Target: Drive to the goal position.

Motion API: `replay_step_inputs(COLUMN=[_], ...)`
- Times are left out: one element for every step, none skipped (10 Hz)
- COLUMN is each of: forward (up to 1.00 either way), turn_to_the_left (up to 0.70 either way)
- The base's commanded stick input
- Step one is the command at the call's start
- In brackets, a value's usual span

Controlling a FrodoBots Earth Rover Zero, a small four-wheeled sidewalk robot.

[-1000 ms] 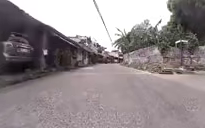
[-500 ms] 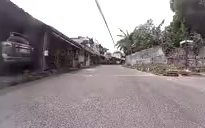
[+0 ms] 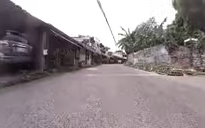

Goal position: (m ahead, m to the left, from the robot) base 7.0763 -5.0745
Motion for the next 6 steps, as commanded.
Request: replay_step_inputs(forward=[0.5, 0.5, 0.5, 0.5, 0.5, 0.5], turn_to_the_left=[-0.43, -0.29, 0.07, 0.07, 0.07, 0.07])
